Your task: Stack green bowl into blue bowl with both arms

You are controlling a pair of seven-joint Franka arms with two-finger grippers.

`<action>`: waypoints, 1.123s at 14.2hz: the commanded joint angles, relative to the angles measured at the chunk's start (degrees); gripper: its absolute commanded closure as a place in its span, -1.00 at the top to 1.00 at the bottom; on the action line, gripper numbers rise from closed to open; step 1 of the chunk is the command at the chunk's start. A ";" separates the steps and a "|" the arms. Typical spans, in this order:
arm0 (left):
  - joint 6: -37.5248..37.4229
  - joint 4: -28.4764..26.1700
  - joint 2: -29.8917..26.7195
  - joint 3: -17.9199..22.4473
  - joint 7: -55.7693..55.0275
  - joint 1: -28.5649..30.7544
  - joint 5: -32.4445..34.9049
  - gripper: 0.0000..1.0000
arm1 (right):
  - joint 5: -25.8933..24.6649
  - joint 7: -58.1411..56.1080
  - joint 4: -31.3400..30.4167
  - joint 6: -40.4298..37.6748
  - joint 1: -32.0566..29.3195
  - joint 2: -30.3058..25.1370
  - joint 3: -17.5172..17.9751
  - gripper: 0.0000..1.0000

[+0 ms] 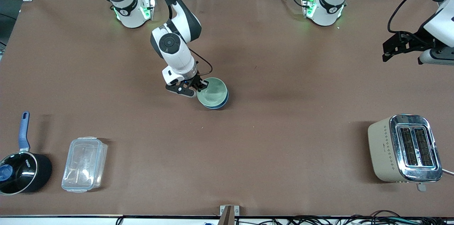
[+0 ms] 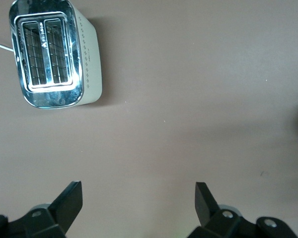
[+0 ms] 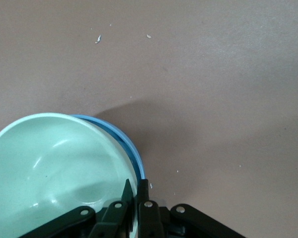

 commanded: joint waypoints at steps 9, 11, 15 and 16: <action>0.52 -0.76 -1.26 0.64 1.03 -0.26 -0.31 1.00 | 0.77 1.11 1.84 -0.78 0.75 0.91 -0.59 0.81; 0.34 -0.76 -1.35 0.64 1.29 -0.18 -0.22 1.00 | 0.60 1.10 5.34 -8.12 -0.13 -1.45 -1.64 1.00; 0.34 -0.41 -1.27 0.64 1.38 -0.18 0.05 1.00 | -7.28 0.32 14.74 -24.74 -1.98 -7.52 -7.96 1.00; 0.34 -0.33 -1.09 0.64 1.21 -0.18 0.05 1.00 | -9.66 -0.90 16.50 -29.30 -2.24 -9.19 -9.72 1.00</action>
